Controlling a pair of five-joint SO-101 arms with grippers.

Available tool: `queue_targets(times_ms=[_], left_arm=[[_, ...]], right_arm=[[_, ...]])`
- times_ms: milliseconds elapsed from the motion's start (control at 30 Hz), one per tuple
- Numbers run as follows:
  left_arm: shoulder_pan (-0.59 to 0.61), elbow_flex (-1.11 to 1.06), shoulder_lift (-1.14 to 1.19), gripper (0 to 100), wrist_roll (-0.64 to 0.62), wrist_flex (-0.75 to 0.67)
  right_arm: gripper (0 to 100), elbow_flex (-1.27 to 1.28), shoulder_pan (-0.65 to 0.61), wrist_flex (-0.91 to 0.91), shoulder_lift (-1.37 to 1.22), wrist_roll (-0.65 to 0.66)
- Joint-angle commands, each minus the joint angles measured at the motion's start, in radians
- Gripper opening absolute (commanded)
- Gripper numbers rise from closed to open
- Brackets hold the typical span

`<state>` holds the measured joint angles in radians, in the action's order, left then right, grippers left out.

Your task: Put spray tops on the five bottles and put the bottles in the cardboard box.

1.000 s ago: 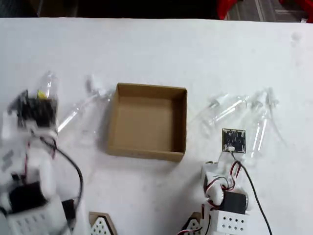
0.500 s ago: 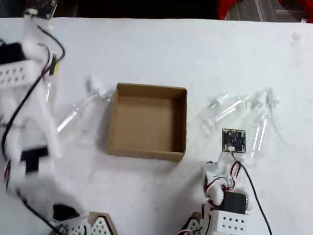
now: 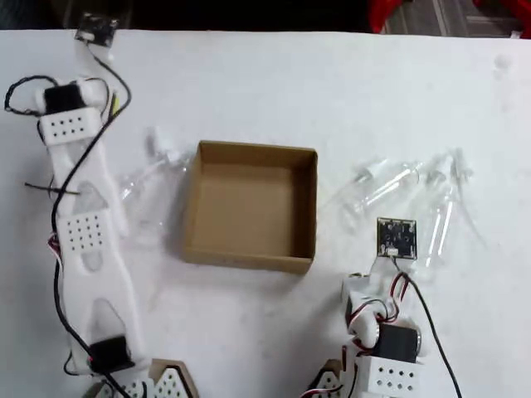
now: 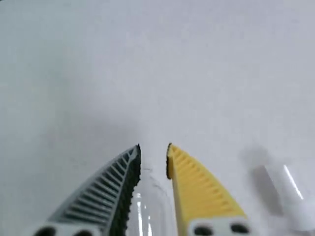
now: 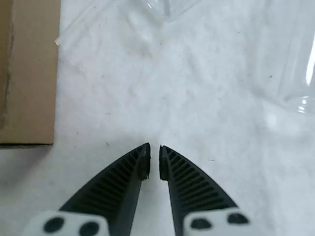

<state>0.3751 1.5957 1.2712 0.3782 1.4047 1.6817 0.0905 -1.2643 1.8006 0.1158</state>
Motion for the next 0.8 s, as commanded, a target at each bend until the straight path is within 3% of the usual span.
queue_targets(times_ms=[0,267,367,467,767], left_arm=[[0.07,0.063,0.028,9,-0.083,-0.1],[0.067,0.055,0.03,10,-0.006,0.009],[0.067,0.054,0.039,17,0.012,0.021],[0.079,0.054,0.039,23,-0.054,0.018],[0.108,-0.066,0.081,23,-0.071,-0.173]], right_arm=[[1.6,0.009,-0.004,-0.005,0.005,0.011],[1.6,0.009,-0.004,-0.005,0.005,0.011],[1.6,0.009,-0.004,-0.005,0.005,0.011],[1.6,0.009,-0.004,-0.005,0.005,0.011],[1.6,0.009,-0.004,-0.005,0.005,0.011]])
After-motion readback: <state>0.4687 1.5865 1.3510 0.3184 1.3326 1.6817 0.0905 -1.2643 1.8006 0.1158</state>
